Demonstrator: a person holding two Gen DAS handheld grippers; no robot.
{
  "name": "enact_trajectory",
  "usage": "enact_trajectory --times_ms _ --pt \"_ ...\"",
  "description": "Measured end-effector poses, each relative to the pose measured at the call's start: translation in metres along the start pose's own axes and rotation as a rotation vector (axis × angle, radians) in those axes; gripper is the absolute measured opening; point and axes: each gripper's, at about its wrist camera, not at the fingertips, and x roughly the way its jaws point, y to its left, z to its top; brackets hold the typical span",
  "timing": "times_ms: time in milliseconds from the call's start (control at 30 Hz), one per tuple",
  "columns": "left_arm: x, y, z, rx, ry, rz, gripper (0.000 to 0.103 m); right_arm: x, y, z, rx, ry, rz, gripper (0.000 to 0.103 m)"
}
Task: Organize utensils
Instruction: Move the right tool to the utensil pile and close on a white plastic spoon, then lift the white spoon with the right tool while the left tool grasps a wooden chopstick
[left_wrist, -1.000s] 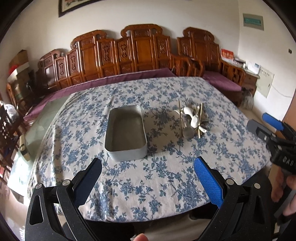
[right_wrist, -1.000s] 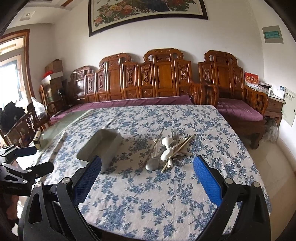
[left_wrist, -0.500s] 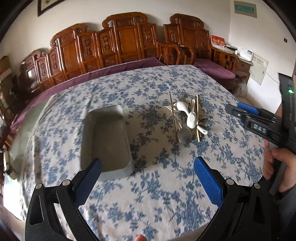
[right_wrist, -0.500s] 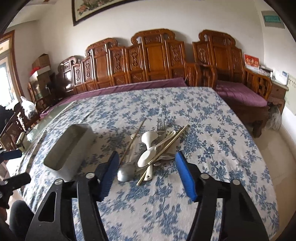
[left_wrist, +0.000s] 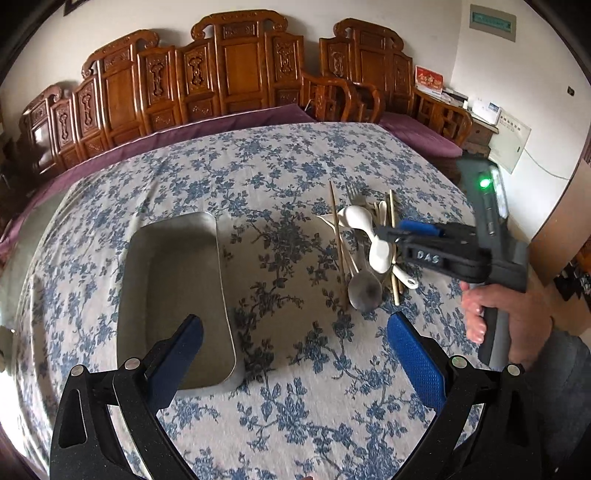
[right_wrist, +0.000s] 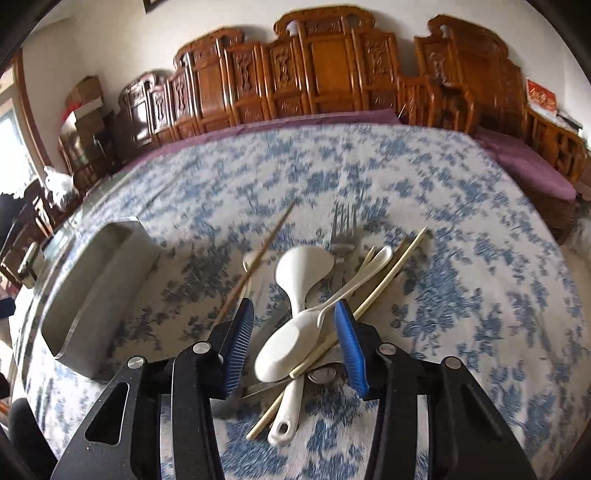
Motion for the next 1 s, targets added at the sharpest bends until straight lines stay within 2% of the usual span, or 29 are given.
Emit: enact_trajectory --times_ms 133,300,400,467,700,1000 --pt "0.009 -0.002 0.002 -0.005 0.007 -0.003 0.096 0.02 -0.004 -0.004 -0.013 0.049 0.002 0.043" --pt "0.016 -0.005 0.001 -0.011 0.016 -0.007 0.096 0.026 -0.007 -0.005 0.015 0.071 0.068 0.042" --pt "0.017 -0.008 0.001 -0.009 0.021 -0.003 0.097 0.029 0.005 -0.005 -0.047 0.087 0.037 0.042" --pt "0.017 -0.009 0.0 -0.009 0.02 -0.002 0.096 0.03 0.006 -0.005 -0.041 0.093 0.032 0.042" --pt "0.02 -0.01 0.003 -0.016 0.016 0.01 0.096 0.022 0.002 -0.004 -0.021 0.093 0.048 0.021" --pt "0.046 -0.016 0.005 -0.016 0.044 0.026 0.096 0.005 -0.01 -0.001 0.056 0.079 0.14 0.008"
